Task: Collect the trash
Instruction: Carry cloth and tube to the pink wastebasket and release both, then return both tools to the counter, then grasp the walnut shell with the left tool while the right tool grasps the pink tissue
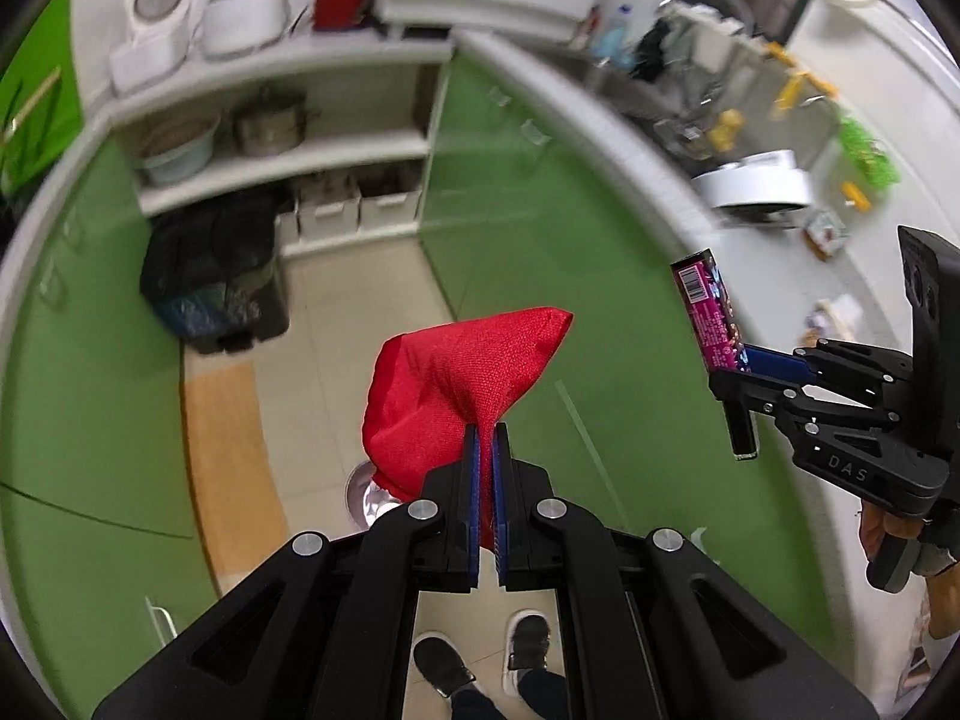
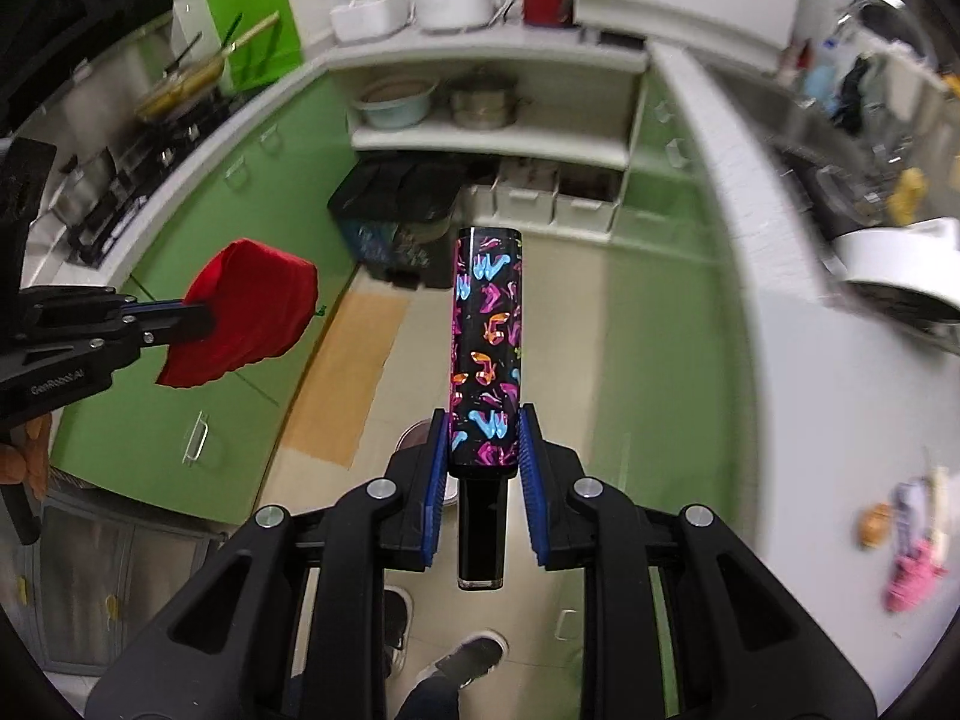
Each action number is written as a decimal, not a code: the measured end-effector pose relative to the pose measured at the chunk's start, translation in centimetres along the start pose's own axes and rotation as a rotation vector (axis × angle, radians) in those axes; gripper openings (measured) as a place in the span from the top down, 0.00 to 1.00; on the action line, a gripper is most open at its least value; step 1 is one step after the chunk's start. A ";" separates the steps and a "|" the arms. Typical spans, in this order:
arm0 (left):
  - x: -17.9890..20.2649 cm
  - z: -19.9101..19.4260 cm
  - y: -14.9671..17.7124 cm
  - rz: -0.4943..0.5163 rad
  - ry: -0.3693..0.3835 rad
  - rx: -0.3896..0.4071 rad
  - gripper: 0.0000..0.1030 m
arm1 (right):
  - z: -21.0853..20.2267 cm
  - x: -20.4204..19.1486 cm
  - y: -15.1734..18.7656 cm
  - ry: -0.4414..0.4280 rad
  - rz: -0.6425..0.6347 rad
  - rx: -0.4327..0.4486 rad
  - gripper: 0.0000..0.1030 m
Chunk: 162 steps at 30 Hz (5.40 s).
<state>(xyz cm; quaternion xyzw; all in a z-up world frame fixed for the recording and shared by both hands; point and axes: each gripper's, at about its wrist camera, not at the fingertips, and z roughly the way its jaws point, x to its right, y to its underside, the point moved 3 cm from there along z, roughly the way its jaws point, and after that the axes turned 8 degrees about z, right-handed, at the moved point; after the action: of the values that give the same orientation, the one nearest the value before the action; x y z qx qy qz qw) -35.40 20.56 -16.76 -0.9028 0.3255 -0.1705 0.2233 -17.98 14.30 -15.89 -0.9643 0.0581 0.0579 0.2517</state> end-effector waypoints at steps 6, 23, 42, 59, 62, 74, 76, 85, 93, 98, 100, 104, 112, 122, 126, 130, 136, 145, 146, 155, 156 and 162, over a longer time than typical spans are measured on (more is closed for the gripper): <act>-5.8 14.2 5.8 -0.068 0.023 -0.053 0.96 | 13.9 1.2 3.6 0.002 -0.008 -0.068 0.79; -13.4 30.0 14.0 -0.219 -0.042 -0.025 0.06 | 31.7 1.8 10.0 -0.046 -0.065 -0.149 0.78; -19.5 24.4 17.7 -0.325 -0.146 0.059 0.06 | 40.9 -6.7 10.4 -0.163 -0.202 -0.199 0.09; -12.1 13.6 11.0 -0.234 -0.102 0.031 0.06 | 21.2 -2.3 5.5 -0.045 -0.056 -0.124 0.07; -9.2 8.6 8.1 -0.193 -0.087 0.024 0.06 | 13.9 -1.3 3.9 -0.021 -0.004 -0.094 0.05; 4.8 -5.1 -1.4 0.046 0.049 0.024 0.06 | -12.5 6.6 4.4 0.102 0.261 0.074 0.03; 7.8 -5.6 -2.7 0.100 0.094 0.034 0.06 | -15.2 8.7 5.6 0.134 0.312 0.103 0.03; 21.5 -4.7 -7.2 0.340 0.232 0.056 0.06 | -23.3 19.0 12.8 0.279 0.506 0.159 0.03; 31.1 -1.5 -9.8 0.455 0.281 0.044 0.06 | -26.0 26.0 16.8 0.332 0.588 0.174 0.03; 34.9 1.6 -10.9 0.508 0.286 0.009 0.06 | -26.5 28.9 17.9 0.343 0.638 0.174 0.03; 36.1 3.2 -11.2 0.538 0.284 -0.013 0.06 | -26.4 29.7 18.1 0.342 0.661 0.176 0.03; 38.1 7.2 -11.7 0.594 0.283 -0.064 0.06 | -26.2 30.8 18.3 0.347 0.697 0.167 0.03; 40.1 13.5 -11.7 0.667 0.251 -0.131 0.06 | -24.2 33.9 18.9 0.353 0.766 0.135 0.03; 41.2 17.3 -11.7 0.689 0.239 -0.185 0.50 | -22.7 34.9 18.6 0.337 0.784 0.108 0.03; 41.1 17.6 -11.6 0.684 0.249 -0.201 0.70 | -22.5 35.0 18.0 0.333 0.778 0.110 0.03; 40.9 17.2 -11.9 0.670 0.268 -0.200 0.70 | -22.1 34.9 17.3 0.327 0.764 0.107 0.03; 40.2 14.5 -13.5 0.633 0.285 -0.171 0.70 | -20.7 34.6 15.0 0.294 0.717 0.106 0.03; 38.3 11.3 -15.2 0.584 0.295 -0.126 0.70 | -16.5 33.4 11.0 0.192 0.637 0.084 0.08; 37.9 11.3 -15.3 0.576 0.297 -0.125 0.70 | -15.8 33.3 10.6 0.184 0.630 0.072 0.12; 35.6 11.7 -15.7 0.532 0.305 -0.136 0.70 | -12.1 34.4 9.3 0.210 0.618 0.018 0.46; 35.4 11.7 -15.7 0.529 0.306 -0.137 0.70 | -11.8 34.6 9.2 0.227 0.614 0.013 0.52; 35.3 11.6 -15.6 0.524 0.315 -0.136 0.70 | -11.7 35.0 9.1 0.256 0.598 0.004 0.68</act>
<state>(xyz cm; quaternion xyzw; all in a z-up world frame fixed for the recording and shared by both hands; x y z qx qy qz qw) 3.61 11.25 -12.77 -0.7635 0.5885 -0.2229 0.1453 16.20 -2.28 -15.05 -0.9035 0.3699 0.0075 0.2163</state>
